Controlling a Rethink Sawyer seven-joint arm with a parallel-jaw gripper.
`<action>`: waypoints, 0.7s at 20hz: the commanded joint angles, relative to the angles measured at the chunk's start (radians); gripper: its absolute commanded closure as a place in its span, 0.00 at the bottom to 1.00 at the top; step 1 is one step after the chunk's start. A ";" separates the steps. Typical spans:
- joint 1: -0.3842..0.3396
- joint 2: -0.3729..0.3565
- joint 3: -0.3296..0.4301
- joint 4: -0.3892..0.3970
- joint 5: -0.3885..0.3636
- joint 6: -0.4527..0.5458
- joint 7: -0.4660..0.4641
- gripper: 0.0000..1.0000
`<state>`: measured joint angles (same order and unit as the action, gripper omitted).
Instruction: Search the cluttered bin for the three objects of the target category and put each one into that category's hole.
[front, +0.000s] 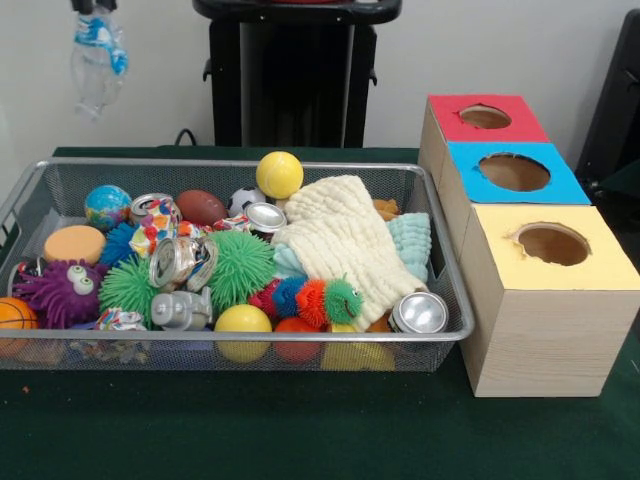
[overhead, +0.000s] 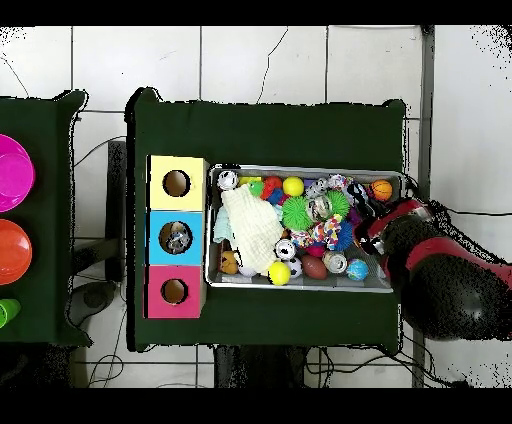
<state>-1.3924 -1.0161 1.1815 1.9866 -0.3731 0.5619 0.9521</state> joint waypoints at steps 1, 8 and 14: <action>0.059 -0.063 0.067 0.114 0.006 -0.040 0.080 1.00; 0.210 -0.112 -0.065 0.112 -0.029 -0.079 0.196 1.00; 0.387 -0.094 -0.258 0.089 -0.103 -0.103 0.283 1.00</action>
<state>-1.1066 -1.0982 1.0973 2.0235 -0.3911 0.4989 0.9562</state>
